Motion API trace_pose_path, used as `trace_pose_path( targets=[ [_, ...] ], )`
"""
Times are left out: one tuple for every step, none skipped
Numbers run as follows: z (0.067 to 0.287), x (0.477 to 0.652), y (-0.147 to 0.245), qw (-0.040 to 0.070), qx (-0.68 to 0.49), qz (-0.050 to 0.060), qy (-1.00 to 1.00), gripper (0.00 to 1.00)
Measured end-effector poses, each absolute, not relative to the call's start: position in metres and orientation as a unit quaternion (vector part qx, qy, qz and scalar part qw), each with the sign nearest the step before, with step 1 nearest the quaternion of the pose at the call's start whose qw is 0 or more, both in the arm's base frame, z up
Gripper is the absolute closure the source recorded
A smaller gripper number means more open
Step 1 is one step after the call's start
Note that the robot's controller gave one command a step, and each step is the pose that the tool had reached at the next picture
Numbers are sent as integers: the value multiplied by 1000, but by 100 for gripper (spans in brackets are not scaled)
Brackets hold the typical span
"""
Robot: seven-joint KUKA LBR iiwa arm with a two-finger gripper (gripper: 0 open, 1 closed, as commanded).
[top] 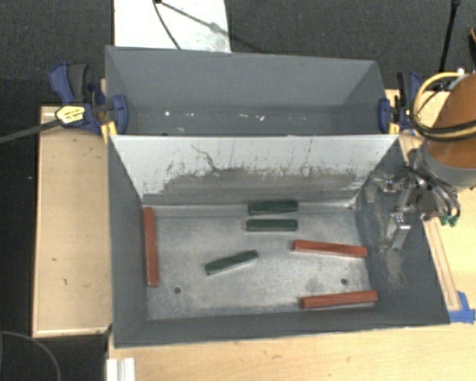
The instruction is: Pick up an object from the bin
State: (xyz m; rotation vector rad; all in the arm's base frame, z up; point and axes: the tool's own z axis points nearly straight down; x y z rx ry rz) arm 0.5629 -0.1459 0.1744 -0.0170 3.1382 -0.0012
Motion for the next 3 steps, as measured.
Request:
trace_pose_path(
  targets=[
    [66,551,-99,-2,6,1,1000,0],
    [71,553,-102,2,5,0,1000,100],
    [203,533,-67,5,7,0,1000,100]
  ],
)
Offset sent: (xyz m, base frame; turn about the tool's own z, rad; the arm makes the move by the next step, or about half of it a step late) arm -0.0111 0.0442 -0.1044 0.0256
